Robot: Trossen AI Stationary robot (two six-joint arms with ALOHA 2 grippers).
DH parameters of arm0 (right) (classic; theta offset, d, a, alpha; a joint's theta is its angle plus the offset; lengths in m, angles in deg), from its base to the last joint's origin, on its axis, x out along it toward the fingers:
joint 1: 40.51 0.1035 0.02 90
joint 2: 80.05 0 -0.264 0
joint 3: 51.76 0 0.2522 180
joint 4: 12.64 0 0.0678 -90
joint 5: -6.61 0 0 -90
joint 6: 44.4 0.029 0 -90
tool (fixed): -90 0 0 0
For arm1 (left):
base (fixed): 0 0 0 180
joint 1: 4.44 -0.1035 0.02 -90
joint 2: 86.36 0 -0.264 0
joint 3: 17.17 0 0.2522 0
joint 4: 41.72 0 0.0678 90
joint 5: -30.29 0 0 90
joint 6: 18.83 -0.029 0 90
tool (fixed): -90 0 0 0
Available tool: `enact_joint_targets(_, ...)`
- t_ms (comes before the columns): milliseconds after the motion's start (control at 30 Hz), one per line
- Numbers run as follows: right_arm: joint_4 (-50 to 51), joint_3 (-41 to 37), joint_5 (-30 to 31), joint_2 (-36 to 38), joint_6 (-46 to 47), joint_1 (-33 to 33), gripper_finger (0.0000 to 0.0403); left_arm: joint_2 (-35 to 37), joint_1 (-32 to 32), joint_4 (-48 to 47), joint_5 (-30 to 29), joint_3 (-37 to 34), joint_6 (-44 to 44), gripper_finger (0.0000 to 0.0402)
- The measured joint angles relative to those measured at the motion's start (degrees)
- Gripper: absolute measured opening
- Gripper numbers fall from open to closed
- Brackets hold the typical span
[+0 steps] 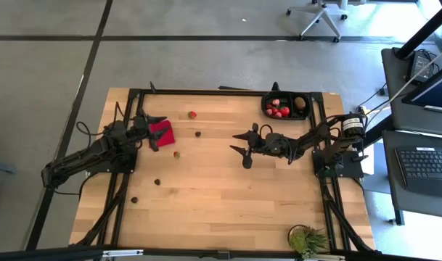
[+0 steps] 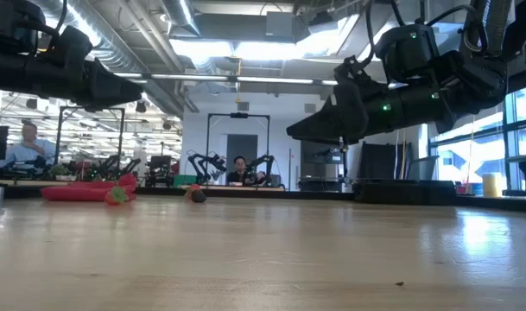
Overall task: Pick and placing Produce into tupperware
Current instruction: Put the black raspberry into the black bin
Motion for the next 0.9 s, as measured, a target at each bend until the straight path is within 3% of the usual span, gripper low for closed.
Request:
enact_joint_targets(200, 0.0, 0.0, 0.0, 0.0, -1.4, 0.0, 0.0213, 0.0, 0.0, 0.0, 0.0, 0.0, 0.0, 0.0253)
enact_joint_targets(900, 0.0, 0.0, 0.0, 0.0, -2.7, 0.0, 0.0213, -0.1, 0.0, 3.4, 3.6, 0.6, 1.6, 0.0254)
